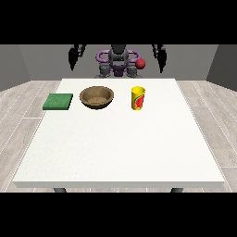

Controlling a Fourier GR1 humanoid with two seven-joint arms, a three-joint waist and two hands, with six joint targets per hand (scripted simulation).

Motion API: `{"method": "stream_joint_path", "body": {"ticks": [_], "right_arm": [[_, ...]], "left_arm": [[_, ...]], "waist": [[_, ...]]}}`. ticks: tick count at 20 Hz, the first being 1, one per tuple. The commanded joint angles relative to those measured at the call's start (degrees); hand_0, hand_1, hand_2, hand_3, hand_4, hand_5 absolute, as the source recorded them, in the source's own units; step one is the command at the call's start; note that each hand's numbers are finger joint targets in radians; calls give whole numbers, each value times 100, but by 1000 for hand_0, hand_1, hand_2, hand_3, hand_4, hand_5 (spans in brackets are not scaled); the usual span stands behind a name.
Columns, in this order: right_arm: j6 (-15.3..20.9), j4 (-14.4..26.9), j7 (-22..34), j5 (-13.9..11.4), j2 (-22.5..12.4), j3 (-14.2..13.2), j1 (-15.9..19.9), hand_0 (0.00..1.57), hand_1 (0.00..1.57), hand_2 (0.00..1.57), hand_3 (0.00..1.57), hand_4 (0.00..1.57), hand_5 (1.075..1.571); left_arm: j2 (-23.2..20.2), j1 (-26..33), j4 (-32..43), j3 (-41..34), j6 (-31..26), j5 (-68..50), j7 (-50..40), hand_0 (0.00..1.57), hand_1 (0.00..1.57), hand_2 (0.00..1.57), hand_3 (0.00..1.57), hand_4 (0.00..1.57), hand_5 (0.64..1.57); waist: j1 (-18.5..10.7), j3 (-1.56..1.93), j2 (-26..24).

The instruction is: Pick the cup and pour the ball into the bowl, then pick the bowl and place it on the pad

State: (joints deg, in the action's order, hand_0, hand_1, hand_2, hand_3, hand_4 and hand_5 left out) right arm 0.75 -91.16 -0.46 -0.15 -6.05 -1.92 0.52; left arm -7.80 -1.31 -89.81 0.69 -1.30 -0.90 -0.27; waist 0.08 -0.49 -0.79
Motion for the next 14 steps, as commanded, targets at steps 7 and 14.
{"method": "stream_joint_path", "body": {"ticks": [7, 14], "right_arm": [[-446, -157, -333, 823, -30, -407, -311, 0, 0, 0, 0, 0, 1571], [-801, -82, -367, 1131, -193, -705, -63, 0, 0, 0, 0, 0, 1571]], "left_arm": [[507, -128, -273, -466, 389, -595, 238, 0, 0, 0, 0, 0, 1430], [450, -108, -626, -435, 140, -757, 277, 0, 0, 0, 0, 0, 1414]], "waist": [[181, 53, -600], [6, 50, -307]]}}
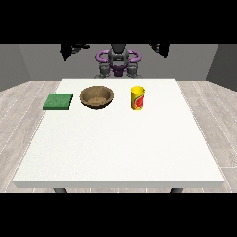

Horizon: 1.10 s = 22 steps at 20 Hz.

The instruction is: Pick the cup and pour the ball into the bowl, then pick the bowl and place it on the pad

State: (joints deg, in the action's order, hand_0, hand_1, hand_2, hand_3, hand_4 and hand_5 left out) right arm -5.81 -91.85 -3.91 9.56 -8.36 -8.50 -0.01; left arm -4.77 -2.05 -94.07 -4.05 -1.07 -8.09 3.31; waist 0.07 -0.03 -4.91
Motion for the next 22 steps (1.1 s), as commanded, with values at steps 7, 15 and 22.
{"method": "stream_joint_path", "body": {"ticks": [7, 15, 22], "right_arm": [[-127, 704, -898, -54, 138, -36, 812, 0, 0, 0, 0, 0, 1570], [-142, 943, -1132, -59, 63, -87, 1432, 0, 0, 0, 0, 0, 1569], [-181, 1948, -1448, -144, -88, -217, 2117, 0, 0, 0, 0, 0, 1570]], "left_arm": [[-75, -1260, 709, -309, 211, 206, 767, 0, 0, 0, 0, 0, 1407], [-230, -1531, 2129, -747, -165, -12, 2021, 0, 0, 0, 0, 0, 1384], [64, -2709, 2840, -481, 610, 473, 1977, 0, 0, 0, 0, 0, 1386]], "waist": [[178, 4, 1233], [238, -2, 1881], [323, 5, 2046]]}}
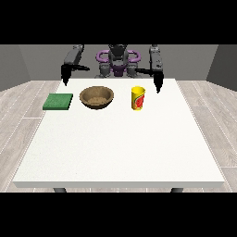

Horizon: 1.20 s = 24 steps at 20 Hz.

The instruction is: Pick the cup and pour the ball into the bowl, then pick the bowl and place it on the pad

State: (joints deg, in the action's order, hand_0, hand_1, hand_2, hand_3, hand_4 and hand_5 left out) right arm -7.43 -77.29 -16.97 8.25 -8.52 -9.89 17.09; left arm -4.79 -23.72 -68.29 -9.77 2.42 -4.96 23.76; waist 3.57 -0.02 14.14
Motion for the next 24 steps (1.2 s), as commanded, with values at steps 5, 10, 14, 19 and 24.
{"method": "stream_joint_path", "body": {"ticks": [5, 10, 14, 19, 24], "right_arm": [[-161, 135, -56, 77, -65, 51, 322, 0, 0, 0, 0, 0, 1570], [-504, 417, -259, 400, -489, -346, 791, 0, 0, 0, 0, 0, 1570], [-700, 478, -122, 467, -766, -443, 798, 0, 0, 0, 0, 0, 1569], [-514, 2, 63, 466, -724, -347, 1127, 0, 0, 0, 0, 0, 1570], [-890, 130, -20, 664, -1077, -550, 1184, 0, 0, 221, 386, 0, 1569]], "left_arm": [[-172, -583, 1518, -448, 150, -24, 1045, 0, 0, 0, 0, 0, 1404], [-19, -942, 1860, -384, 492, 157, 1500, 0, 0, 0, 0, 0, 1341], [-350, -1365, 2254, -594, 518, 77, 1393, 0, 0, 0, 0, 0, 1330], [-322, -1680, 2948, -750, 852, 166, 2116, 0, 0, 0, 0, 0, 1323], [-780, -1506, 2825, -779, 1993, 715, 2149, 1283, 1283, 1571, 1571, 924, 1570]], "waist": [[313, -1, 264], [444, 1, 704], [588, 2, 807], [852, -4, 1233], [1144, 7, 1411]]}}
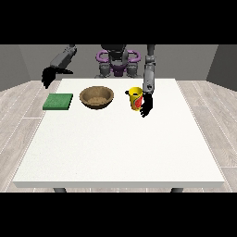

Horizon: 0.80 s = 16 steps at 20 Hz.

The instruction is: Pick the cup and pour the ball into the bowl, then pick the bowl and place it on the pad

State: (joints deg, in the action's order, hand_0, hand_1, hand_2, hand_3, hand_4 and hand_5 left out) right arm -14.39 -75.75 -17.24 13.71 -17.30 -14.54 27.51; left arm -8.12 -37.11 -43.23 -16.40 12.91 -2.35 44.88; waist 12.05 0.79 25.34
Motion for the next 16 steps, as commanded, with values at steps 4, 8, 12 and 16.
{"method": "stream_joint_path", "body": {"ticks": [4, 8, 12, 16], "right_arm": [[-328, 50, 180, 272, -371, -179, 277, 0, 0, 0, 398, 0, 1569], [-169, 168, 109, 112, -212, -102, 63, 0, 0, 0, 423, 0, 1569], [-292, 882, 218, 72, -118, -18, -105, 0, 0, 0, 422, 0, 1570], [-312, 1349, 343, 62, -256, -109, 41, 0, 0, 235, 340, 126, 1569]], "left_arm": [[-293, 15, 176, -28, 1464, 652, -224, 1318, 1318, 1571, 1571, 1022, 1546], [-401, 123, 93, 237, 1770, 1035, -623, 1311, 1311, 1571, 1571, 1073, 1540], [-349, 202, -47, 973, 2643, 2062, -1610, 1341, 1341, 1571, 1571, 1022, 1535], [-509, 75, 166, 1709, 3172, 3243, -2484, 1362, 1362, 1571, 1571, 1021, 1554]], "waist": [[399, -76, 325], [333, -74, -78], [242, -55, -1077], [76, -41, -1575]]}}
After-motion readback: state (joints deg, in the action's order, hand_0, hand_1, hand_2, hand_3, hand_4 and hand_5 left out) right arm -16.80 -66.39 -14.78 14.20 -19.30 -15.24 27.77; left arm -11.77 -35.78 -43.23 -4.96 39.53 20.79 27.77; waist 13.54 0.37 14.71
